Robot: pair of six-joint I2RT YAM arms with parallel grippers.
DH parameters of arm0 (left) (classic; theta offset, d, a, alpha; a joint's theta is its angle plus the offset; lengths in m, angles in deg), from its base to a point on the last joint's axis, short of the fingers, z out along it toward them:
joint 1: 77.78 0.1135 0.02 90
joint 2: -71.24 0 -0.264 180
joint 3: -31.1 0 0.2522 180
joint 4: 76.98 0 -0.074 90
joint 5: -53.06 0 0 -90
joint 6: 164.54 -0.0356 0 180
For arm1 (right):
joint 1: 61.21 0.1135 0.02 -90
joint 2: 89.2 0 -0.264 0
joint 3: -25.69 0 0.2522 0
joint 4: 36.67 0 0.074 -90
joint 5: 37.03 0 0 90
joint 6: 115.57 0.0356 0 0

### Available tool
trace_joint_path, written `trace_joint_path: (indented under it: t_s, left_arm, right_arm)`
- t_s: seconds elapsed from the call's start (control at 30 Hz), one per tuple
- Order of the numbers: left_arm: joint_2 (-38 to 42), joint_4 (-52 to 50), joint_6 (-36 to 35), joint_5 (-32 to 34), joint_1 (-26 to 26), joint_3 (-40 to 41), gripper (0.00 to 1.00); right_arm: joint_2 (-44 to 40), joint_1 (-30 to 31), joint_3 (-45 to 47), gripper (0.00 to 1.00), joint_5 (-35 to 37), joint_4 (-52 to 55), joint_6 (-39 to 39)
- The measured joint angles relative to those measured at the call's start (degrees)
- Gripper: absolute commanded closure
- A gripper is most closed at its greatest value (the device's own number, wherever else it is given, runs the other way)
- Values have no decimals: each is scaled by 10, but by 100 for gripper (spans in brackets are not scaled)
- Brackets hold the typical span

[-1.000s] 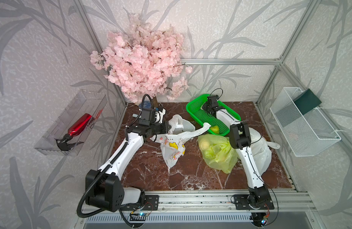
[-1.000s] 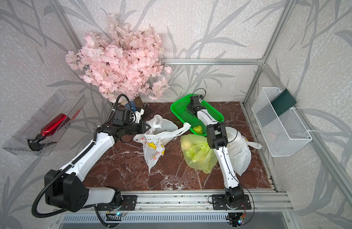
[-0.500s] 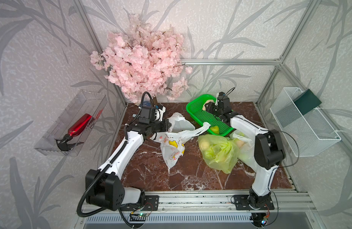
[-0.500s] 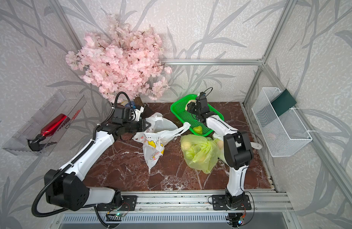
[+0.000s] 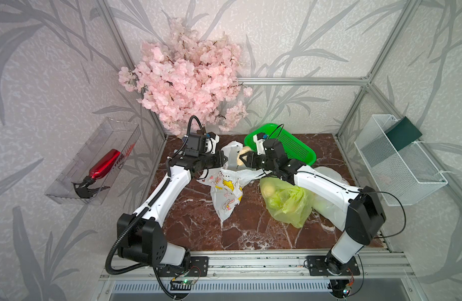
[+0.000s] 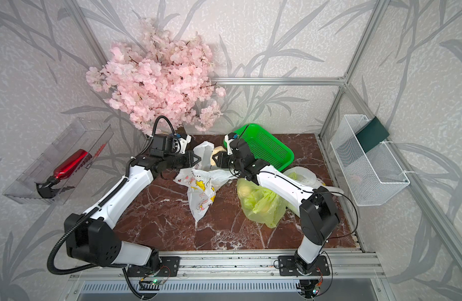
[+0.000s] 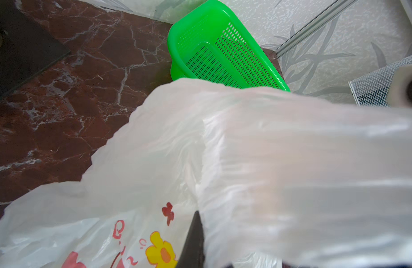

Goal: Place the pears into plastic bags & tie knots
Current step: Place the pear in the plastic bag.

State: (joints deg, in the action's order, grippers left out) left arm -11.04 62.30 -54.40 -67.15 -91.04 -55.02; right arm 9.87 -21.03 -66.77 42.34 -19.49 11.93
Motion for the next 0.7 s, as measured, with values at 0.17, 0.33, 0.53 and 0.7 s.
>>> trace_joint_path:
  t_s: [0.17, 0.33, 0.53, 0.7]
  left_arm:
    - [-4, 5, 0, -2, 0, 0, 100]
    - [-4, 7, -2, -1, 0, 1, 100]
    - [-4, 7, -10, 3, 1, 3, 100]
    - [3, 5, -17, 12, 6, 10, 100]
  right_arm:
    - [94, 10, -89, 43, -80, 90, 14]
    - [169, 14, -216, 21, -122, 208, -38]
    - [111, -4, -189, 23, -150, 251, -71]
    - [-13, -92, -86, 29, -146, 249, -74]
